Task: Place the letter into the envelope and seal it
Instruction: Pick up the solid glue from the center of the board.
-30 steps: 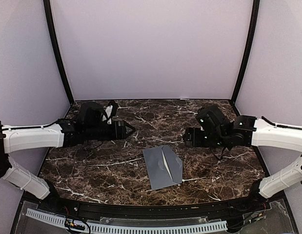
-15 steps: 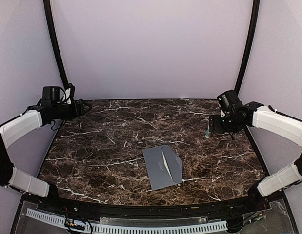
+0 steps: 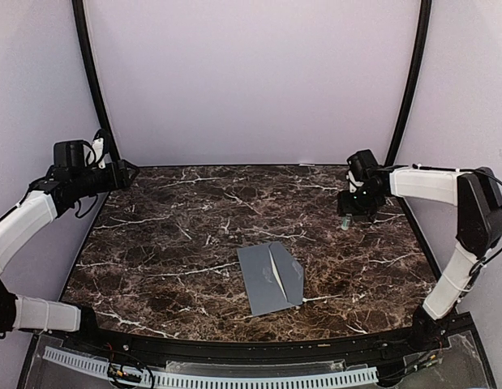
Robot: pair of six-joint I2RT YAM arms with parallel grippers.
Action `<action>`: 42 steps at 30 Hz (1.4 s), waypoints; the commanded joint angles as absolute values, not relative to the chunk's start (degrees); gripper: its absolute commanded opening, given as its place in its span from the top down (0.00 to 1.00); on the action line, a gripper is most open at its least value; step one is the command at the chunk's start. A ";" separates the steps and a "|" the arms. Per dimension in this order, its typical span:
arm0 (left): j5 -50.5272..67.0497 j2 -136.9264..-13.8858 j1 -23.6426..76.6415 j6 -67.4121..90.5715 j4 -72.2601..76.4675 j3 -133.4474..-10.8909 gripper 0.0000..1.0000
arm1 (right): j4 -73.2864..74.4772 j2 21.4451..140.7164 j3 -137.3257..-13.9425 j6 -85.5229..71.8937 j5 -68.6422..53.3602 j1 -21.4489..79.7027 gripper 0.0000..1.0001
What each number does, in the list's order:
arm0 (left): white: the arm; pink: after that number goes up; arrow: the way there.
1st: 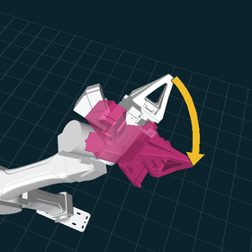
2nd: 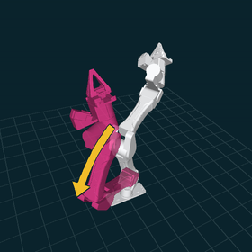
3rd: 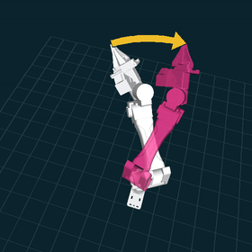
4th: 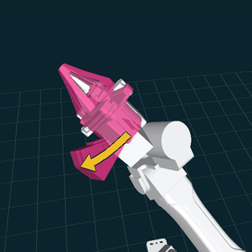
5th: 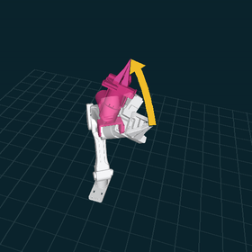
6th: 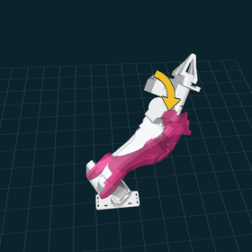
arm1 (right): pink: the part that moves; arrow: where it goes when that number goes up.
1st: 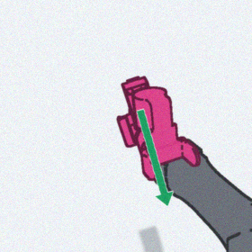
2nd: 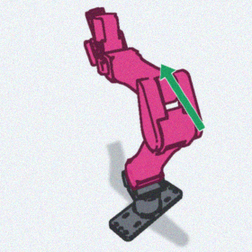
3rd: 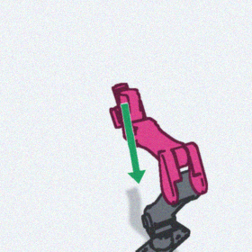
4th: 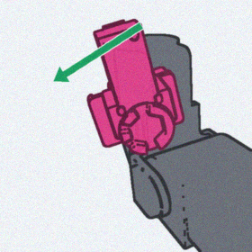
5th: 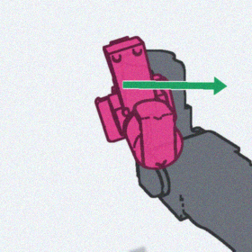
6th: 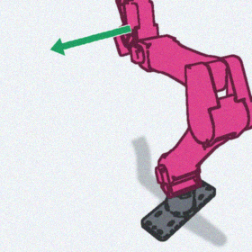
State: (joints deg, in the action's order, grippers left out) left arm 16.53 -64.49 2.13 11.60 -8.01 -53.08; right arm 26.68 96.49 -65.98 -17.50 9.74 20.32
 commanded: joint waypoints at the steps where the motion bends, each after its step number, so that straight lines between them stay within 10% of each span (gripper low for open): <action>1: 16.48 -64.86 2.11 10.42 -8.97 -52.38 0.21 | 23.99 99.05 -67.94 -17.19 10.19 20.04 0.44; 22: 17.48 -64.96 2.11 10.82 -8.61 -52.04 0.21 | 21.92 100.36 -65.96 -17.77 10.71 20.08 0.85; 42: 23.00 -60.93 12.54 5.77 -4.64 -49.00 0.30 | 28.95 79.02 -60.53 -15.50 -10.84 20.76 0.91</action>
